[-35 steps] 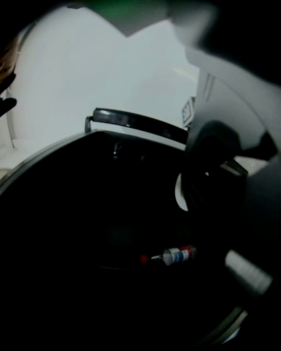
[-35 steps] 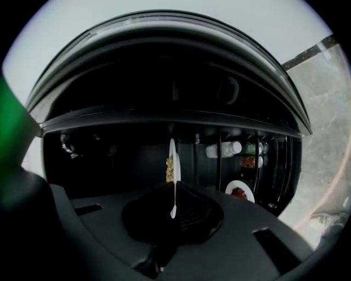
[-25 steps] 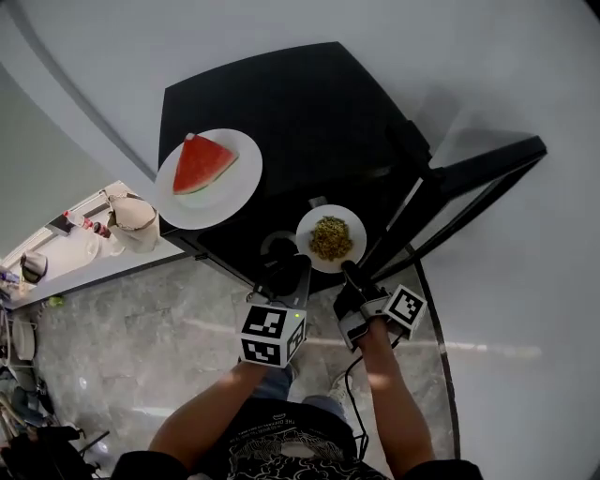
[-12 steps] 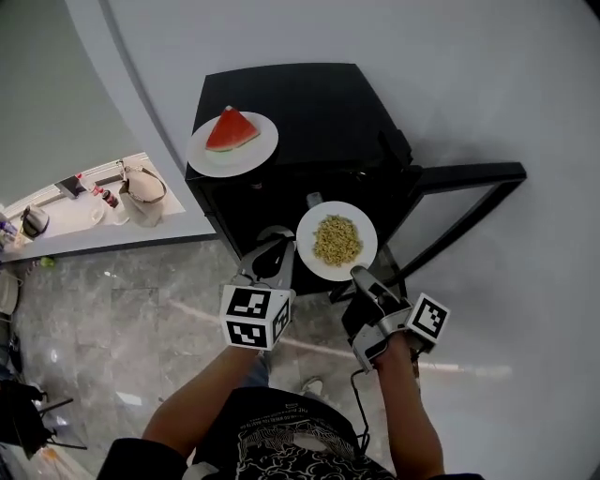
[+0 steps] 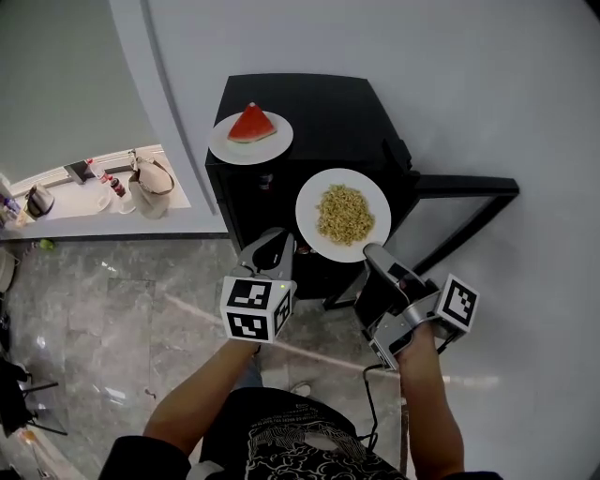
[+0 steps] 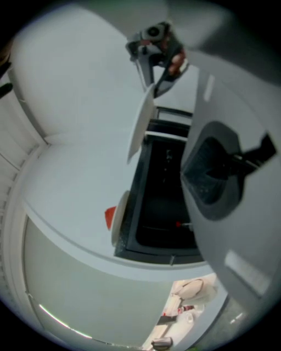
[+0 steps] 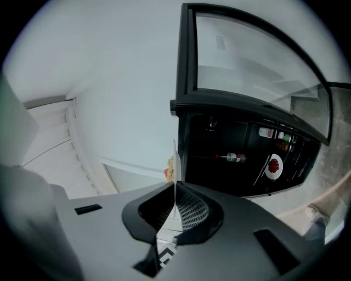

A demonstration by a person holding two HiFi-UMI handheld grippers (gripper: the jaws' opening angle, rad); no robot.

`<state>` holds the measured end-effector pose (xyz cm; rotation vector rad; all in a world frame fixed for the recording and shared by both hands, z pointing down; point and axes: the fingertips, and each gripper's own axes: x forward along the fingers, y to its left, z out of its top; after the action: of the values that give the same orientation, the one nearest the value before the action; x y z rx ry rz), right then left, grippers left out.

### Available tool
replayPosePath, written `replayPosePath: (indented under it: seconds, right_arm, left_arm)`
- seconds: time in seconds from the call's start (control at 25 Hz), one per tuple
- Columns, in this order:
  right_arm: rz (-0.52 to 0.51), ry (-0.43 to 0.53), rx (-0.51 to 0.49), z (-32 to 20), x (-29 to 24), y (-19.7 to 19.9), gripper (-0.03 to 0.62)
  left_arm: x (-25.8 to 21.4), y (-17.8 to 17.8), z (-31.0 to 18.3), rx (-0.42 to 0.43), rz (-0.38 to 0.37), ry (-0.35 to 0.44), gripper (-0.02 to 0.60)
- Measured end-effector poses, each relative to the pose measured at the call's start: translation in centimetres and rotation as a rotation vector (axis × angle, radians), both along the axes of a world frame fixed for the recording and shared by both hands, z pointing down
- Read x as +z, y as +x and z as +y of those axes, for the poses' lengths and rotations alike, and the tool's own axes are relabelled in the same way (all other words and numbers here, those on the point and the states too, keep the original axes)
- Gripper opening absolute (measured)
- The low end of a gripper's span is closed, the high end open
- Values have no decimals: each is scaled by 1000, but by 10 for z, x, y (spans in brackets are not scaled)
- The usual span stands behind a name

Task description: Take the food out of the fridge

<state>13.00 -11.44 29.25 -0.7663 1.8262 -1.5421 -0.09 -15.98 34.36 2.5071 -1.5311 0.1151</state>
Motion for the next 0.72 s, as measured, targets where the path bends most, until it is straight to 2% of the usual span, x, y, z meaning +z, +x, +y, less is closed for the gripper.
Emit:
replayPosePath:
  seconds: [0.24,0.44,0.64,0.72]
  right_arm:
    - [-4,21,33,-35,-32,-2,8]
    - [15,-2,88,-74,-37,-8,6]
    - [5,-60,152,-141,-31,-24,8]
    - [-2,-69,174,-148,-27,-22,8]
  left_arm:
    - [-10,-3,7,-13,34,9,0]
    - [-9,-3,15,1,19,12,0]
    - [-3,-18,-17,-5,29,-7,0]
    - [0,-18,-15,-7,27,-3,0]
